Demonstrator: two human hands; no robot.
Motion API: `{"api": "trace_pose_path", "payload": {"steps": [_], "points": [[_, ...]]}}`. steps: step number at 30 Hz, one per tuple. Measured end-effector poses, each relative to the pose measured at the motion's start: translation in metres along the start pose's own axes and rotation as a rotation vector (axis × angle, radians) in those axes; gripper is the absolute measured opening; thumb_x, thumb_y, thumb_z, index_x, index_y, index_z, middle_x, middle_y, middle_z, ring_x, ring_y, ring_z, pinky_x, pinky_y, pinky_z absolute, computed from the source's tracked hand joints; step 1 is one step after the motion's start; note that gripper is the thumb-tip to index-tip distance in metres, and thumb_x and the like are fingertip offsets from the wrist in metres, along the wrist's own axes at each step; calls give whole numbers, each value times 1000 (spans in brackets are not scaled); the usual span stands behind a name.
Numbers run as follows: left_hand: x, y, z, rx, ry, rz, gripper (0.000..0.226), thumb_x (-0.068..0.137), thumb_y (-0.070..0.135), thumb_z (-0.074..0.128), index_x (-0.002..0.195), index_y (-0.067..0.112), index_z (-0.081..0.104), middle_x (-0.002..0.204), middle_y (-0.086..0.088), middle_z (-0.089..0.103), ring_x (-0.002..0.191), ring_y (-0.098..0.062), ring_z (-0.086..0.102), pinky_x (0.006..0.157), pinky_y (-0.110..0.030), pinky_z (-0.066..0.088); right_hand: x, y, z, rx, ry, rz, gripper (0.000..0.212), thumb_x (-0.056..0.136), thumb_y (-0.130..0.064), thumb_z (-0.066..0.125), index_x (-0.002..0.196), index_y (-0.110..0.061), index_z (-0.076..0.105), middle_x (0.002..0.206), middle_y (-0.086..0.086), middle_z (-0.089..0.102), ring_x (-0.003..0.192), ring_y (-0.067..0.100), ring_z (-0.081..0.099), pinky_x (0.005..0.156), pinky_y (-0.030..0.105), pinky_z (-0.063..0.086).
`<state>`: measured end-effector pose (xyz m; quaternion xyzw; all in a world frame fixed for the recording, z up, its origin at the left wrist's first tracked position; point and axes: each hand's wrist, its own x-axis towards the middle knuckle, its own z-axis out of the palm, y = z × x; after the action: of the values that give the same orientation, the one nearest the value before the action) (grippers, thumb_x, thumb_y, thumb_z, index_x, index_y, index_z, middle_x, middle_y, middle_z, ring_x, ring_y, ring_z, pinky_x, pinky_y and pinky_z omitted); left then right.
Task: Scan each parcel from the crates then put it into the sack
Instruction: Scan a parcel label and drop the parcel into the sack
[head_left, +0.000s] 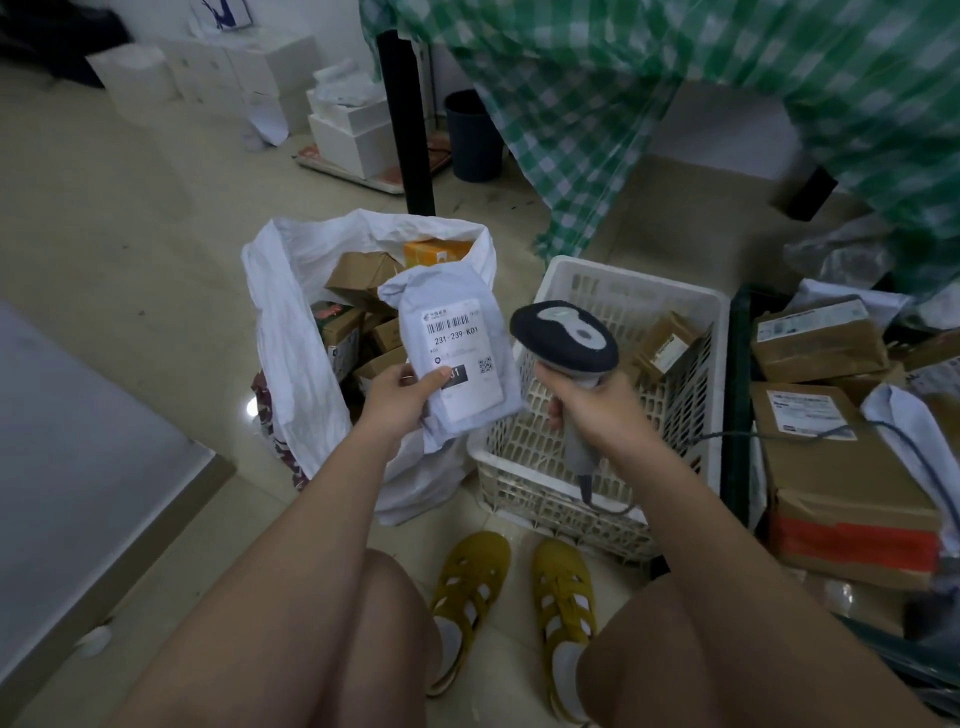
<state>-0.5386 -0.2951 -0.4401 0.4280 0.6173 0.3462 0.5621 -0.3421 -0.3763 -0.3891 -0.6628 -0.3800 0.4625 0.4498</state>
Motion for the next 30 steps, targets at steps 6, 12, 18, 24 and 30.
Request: {"api": "trace_pose_path", "payload": {"steps": [6, 12, 18, 24, 30], "points": [[3, -2, -3, -22, 16, -23, 37, 86, 31, 71, 117, 14, 61, 99, 1, 68, 83, -15, 65, 64, -28, 48, -13, 7, 10, 23, -158, -19, 14, 85, -18, 72, 79, -7, 66, 53, 4, 51, 49, 13, 50, 52, 27, 48], [5, -2, -3, -15, 19, -4, 36, 87, 30, 69, 118, 16, 58, 104, 1, 66, 88, -15, 63, 65, -28, 48, -16, 3, 8, 12, -83, -63, 8, 83, -10, 69, 78, -8, 64, 49, 2, 50, 46, 12, 49, 53, 29, 51], [5, -3, -2, -31, 18, -6, 39, 86, 30, 70, 120, 15, 57, 106, 1, 65, 88, -15, 62, 64, -28, 47, -16, 3, 8, -1, -72, -74, 6, 83, -8, 67, 84, -2, 65, 51, 5, 49, 45, 12, 47, 52, 28, 47], [4, -3, -2, -42, 19, 19, 36, 87, 29, 70, 118, 17, 57, 98, 5, 64, 86, -12, 61, 61, -26, 45, -16, 3, 8, -15, -69, -69, 10, 83, -10, 67, 75, -8, 62, 50, 5, 50, 42, 13, 47, 52, 29, 48], [-1, 0, -6, -52, 60, 55, 29, 88, 27, 69, 112, 15, 60, 93, 5, 65, 79, -8, 61, 58, -22, 44, -11, 2, 13, 45, -51, -52, 9, 83, -11, 70, 78, -9, 63, 51, 3, 52, 44, 12, 49, 50, 25, 46]]}}
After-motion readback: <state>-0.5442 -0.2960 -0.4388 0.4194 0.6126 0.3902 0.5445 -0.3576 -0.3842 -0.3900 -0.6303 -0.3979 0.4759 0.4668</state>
